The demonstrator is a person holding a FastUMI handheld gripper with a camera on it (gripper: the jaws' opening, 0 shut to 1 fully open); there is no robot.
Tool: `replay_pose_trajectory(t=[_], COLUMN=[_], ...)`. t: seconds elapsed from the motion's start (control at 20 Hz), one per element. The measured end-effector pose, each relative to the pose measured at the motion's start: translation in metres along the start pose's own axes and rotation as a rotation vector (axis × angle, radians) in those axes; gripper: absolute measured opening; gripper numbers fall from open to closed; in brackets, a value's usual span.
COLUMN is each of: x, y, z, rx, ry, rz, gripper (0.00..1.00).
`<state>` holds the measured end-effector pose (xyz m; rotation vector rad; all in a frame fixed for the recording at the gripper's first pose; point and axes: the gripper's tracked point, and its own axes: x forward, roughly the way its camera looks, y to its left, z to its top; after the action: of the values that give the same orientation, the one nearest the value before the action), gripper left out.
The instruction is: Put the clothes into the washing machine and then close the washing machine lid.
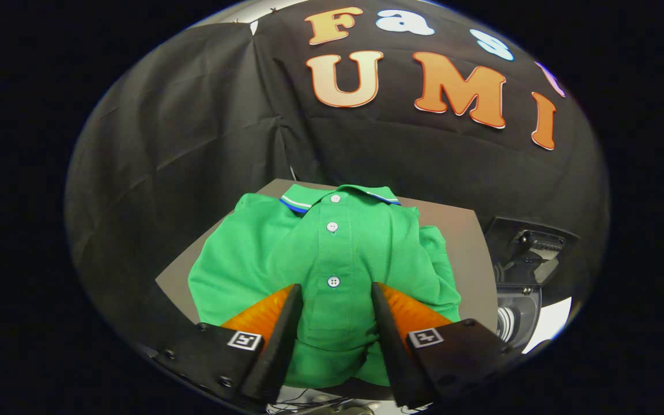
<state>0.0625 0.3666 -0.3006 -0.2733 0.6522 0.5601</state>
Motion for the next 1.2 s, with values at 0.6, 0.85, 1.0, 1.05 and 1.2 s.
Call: replay_pose_trajectory(t=[0.6,0.85,1.0,1.05,1.2], x=[-0.055,-0.099,-0.121,-0.126,-0.138], y=[-0.013,-0.053,-0.085,-0.099,-0.141], z=[0.063,0.103,0.118,0.119,0.123], rx=[0.109,0.158,0.186,0.19,0.212], ry=[-0.113,-0.216,-0.253,-0.254,-0.267], rz=[0.03,0.031,0.02,0.015,-0.006], gripper=[0.14,0.14,0.14,0.14,0.14])
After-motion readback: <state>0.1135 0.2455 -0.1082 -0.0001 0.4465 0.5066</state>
